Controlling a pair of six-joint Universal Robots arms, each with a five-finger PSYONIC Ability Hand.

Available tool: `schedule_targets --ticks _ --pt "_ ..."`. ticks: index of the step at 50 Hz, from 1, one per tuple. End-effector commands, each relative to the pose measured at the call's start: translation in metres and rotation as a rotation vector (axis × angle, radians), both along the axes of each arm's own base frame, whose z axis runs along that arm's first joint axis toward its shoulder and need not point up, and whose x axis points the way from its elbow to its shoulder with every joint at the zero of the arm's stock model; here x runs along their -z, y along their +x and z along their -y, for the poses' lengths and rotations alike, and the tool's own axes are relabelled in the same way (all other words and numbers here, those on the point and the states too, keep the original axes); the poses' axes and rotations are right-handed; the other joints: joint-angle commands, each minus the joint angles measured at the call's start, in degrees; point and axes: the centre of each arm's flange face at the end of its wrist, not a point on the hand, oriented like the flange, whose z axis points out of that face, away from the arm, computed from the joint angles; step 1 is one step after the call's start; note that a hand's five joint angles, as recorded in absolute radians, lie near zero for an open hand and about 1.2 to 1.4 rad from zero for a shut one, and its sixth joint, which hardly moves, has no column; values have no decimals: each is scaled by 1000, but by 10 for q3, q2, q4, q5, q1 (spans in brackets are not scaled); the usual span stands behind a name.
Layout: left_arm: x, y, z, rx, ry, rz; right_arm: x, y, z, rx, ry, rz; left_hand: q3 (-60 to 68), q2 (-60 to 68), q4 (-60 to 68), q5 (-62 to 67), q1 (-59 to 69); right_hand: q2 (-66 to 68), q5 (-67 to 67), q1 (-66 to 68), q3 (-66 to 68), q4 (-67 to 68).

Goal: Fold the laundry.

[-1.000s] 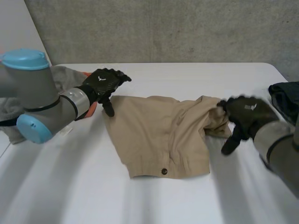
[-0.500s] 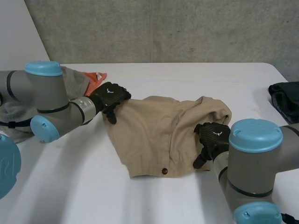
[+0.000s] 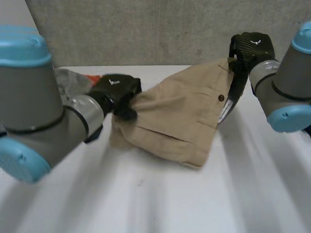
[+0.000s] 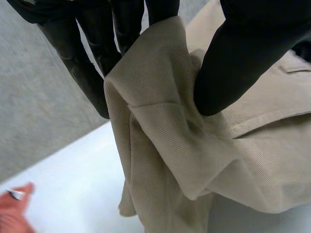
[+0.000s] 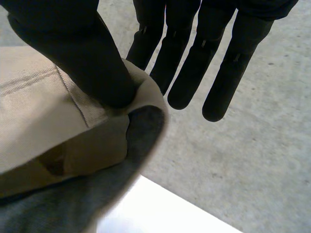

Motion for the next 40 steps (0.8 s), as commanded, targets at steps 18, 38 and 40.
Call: schedule_targets --ticks 18,38,40 --pt "1 31 -33 -63 -45 -102 4 -20 -65 39 126 -142 -576 -585 -583 -551 -569 -577 -568 -527 -581 -586" --pt "109 87 34 -7 227 49 119 5 -233 -306 296 -480 -510 -519 -517 -485 -503 -464 -456 -414 -469 -474" --pt "113 85 34 6 238 62 124 8 -231 -310 272 -487 -501 -510 -509 -477 -495 -462 -454 -412 -467 -472"
